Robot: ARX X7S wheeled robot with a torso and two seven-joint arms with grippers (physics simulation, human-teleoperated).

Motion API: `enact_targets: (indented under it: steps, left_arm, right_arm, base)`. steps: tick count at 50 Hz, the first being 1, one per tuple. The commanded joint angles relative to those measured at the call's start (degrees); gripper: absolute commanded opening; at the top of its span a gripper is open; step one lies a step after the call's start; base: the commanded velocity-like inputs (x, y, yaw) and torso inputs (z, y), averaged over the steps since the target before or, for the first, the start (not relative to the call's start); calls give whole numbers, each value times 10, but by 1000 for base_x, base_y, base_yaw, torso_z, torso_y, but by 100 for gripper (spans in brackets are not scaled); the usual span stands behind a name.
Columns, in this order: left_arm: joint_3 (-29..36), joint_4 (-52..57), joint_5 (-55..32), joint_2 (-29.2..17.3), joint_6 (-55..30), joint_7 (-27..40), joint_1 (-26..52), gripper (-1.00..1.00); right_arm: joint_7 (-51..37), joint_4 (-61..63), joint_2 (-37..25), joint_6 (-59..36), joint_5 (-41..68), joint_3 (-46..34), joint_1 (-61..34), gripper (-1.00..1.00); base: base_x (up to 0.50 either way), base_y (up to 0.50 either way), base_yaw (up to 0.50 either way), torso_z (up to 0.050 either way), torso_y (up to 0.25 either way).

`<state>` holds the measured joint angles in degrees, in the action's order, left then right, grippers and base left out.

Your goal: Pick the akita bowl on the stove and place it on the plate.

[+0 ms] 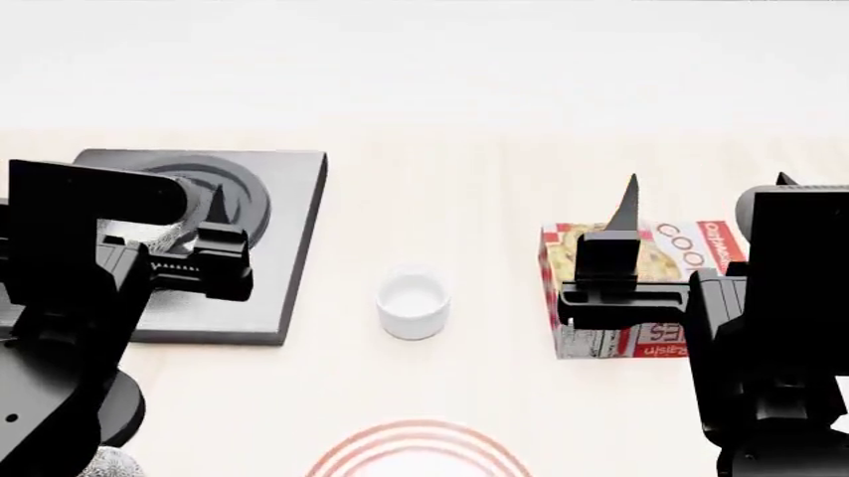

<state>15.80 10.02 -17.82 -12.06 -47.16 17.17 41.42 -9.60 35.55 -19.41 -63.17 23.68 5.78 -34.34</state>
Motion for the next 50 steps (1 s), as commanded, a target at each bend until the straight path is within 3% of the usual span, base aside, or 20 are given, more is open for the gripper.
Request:
enact_targets:
  steps: [1, 39, 50]
  left_arm:
    - [2, 2, -3, -3, -3, 2, 4, 100]
    - [6, 10, -16, -9, -9, 9, 8, 100]
    - [-3, -24, -15, -2, -43, 23, 74, 100]
  right_arm:
    - [-2, 0, -1, -1, 3, 0, 0, 100]
    - [-9, 2, -5, -2, 13, -1, -1, 100]
    - [-10, 5, -7, -2, 15, -2, 0, 100]
  base:
    - [266, 0, 0, 0, 0]
    - [266, 0, 0, 0, 1]
    - [11, 0, 0, 0, 0]
